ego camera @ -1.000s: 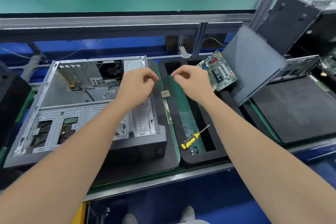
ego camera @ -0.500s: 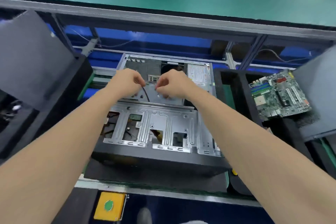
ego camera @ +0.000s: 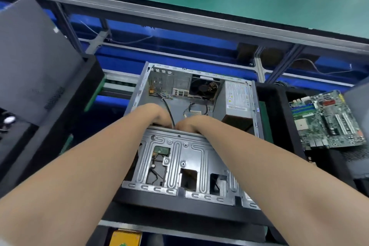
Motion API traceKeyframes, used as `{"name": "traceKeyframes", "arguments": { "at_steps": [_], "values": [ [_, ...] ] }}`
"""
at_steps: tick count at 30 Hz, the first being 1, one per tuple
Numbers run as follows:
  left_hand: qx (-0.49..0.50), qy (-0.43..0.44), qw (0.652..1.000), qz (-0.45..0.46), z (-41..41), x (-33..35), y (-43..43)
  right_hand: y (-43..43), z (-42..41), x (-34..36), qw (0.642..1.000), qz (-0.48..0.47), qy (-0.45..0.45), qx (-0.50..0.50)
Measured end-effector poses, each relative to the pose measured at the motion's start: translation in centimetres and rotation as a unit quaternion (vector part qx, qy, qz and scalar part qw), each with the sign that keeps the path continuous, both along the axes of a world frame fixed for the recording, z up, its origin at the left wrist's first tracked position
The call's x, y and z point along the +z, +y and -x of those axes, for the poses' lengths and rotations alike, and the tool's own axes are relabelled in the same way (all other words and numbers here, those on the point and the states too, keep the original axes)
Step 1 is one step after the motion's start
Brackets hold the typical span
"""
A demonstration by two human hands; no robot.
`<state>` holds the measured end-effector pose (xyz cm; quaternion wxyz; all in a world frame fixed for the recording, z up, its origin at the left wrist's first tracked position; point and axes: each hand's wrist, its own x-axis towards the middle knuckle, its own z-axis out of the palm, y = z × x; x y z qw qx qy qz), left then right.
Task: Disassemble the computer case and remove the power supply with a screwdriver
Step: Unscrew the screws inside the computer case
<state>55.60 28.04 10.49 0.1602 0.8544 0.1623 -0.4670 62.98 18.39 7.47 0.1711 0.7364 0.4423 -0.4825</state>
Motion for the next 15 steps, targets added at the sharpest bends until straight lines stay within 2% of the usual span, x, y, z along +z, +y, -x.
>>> {"name": "traceKeyframes", "arguments": {
  "at_steps": [5, 10, 15],
  "values": [
    [-0.025, -0.016, 0.998, -0.048, -0.5, -1.1, 0.5, 1.6, 1.0, -2.1, 0.991, -0.03, -0.047, -0.124],
    [-0.041, 0.017, 0.999, -0.03, -0.7, -1.1, 0.6, 1.2, 0.3, -3.0, 0.991, -0.02, -0.048, -0.124],
    [-0.058, 0.033, 0.997, -0.028, -0.5, -1.0, 0.2, 1.2, 0.4, -3.4, 0.983, -0.001, -0.021, -0.18]
  ]
}}
